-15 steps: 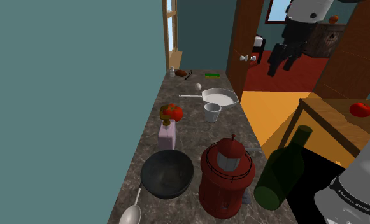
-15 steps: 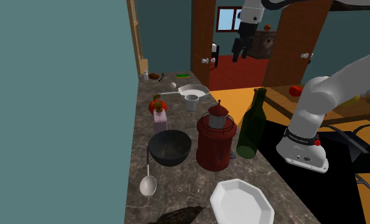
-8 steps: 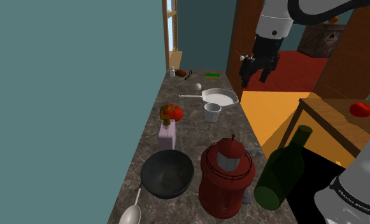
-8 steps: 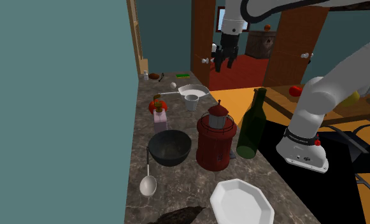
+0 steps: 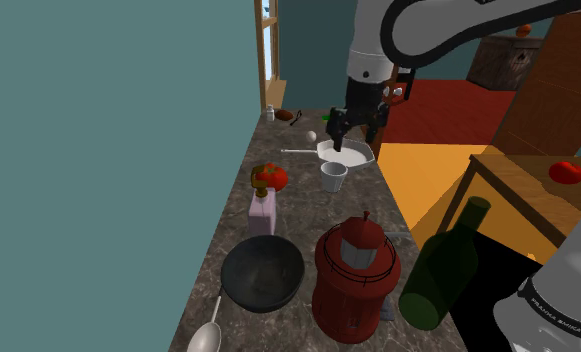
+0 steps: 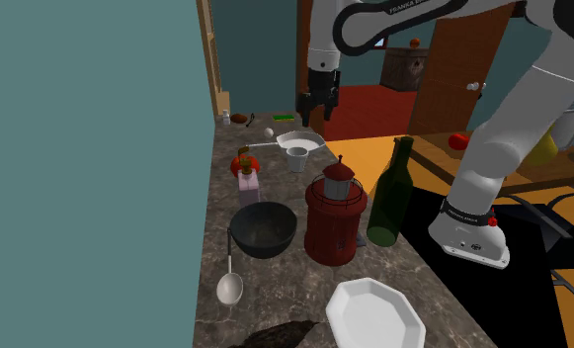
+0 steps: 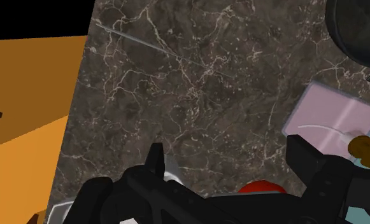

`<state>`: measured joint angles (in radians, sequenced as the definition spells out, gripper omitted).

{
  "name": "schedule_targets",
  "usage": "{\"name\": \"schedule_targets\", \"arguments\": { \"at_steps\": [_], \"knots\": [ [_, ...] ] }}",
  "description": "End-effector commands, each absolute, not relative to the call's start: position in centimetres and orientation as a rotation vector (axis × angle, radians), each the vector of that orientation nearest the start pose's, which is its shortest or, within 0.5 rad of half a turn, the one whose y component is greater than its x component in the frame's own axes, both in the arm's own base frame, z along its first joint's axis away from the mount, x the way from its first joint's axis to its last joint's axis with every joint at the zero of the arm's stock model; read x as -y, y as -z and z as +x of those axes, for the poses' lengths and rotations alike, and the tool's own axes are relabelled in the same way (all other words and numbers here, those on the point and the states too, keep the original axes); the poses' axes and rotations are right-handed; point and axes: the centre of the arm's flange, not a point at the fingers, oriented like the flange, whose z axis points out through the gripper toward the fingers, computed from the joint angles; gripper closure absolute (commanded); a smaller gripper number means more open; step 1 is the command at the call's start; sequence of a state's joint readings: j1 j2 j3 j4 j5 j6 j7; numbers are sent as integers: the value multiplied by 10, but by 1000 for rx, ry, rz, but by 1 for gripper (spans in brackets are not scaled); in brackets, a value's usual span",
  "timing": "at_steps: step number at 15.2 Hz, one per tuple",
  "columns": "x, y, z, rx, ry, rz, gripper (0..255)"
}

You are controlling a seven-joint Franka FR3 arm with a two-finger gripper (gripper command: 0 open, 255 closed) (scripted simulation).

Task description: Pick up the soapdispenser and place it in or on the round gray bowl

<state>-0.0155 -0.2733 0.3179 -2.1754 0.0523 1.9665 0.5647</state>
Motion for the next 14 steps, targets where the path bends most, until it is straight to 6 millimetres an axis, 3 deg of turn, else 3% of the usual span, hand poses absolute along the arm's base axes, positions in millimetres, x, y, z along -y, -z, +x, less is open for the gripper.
{"name": "schedule_targets", "arguments": {
  "at_steps": [1, 14],
  "knots": [
    [-173, -490, 474, -494, 85, -3109, 0],
    [-266, -413, 600, -721, 10, -3052, 0]
  ]
}}
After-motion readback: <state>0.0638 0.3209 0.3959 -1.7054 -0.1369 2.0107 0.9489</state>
